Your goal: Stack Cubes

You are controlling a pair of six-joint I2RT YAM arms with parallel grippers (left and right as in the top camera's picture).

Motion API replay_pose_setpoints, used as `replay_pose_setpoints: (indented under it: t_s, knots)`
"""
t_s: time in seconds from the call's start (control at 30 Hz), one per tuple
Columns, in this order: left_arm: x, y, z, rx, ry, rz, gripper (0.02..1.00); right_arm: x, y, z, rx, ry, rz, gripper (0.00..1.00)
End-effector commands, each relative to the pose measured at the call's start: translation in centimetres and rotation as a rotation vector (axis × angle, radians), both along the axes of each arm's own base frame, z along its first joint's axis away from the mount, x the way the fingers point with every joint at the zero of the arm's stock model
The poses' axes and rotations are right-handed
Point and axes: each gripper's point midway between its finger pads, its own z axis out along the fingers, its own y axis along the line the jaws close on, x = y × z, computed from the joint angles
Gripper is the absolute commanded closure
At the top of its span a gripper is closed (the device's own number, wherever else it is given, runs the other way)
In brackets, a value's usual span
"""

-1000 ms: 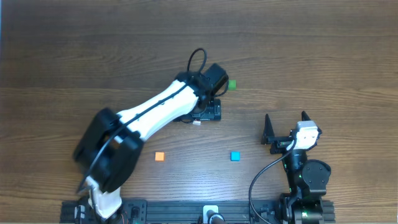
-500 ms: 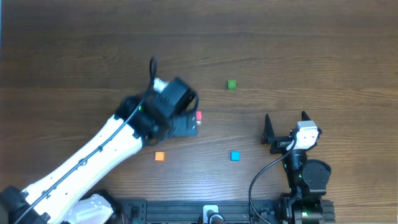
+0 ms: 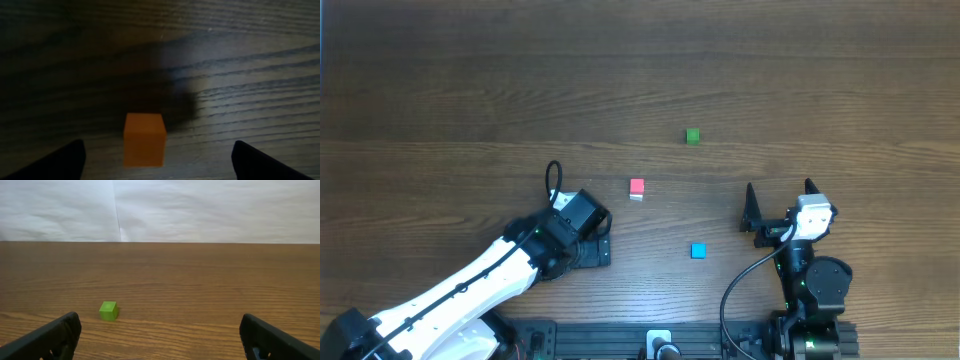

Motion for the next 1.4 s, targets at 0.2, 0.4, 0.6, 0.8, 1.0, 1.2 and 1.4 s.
replay_pose_setpoints:
  t_s: [0.2,0.4,0.6,0.8,1.0,1.2,1.4]
  knots:
    - [-0.4,0.3,-1.0,0.018,0.034,0.010,0.130,0.0,0.0,-0.2,0.003,0.001,0.001,0.009]
    - [-0.3,0.2,-2.6,0.048,0.067,0.010,0.139,0.0,0.0,-0.2,0.003,0.001,0.001,0.007]
    - [-0.3,0.2,-2.8,0.052,0.072,0.010,0.191,0.0,0.0,-0.2,0.003,0.001,0.001,0.009]
    - [-0.3,0.2,-2.8,0.052,0.073,0.010,0.566,0.0,0.0,-0.2,0.003,0.001,0.001,0.009]
    - [-0.3,0.2,-2.8,0.052,0.073,0.011,0.706,0.0,0.0,-0.2,0.003,0.001,0.001,0.009]
    - [-0.3,0.2,-2.8,0.052,0.073,0.011,0.761,0.0,0.0,-0.2,0.003,0.001,0.001,0.007]
    - [0.2,-0.2,-2.4,0.039,0.060,0.014,0.901,0.0,0.0,-0.2,0.003,0.001,0.001,0.007]
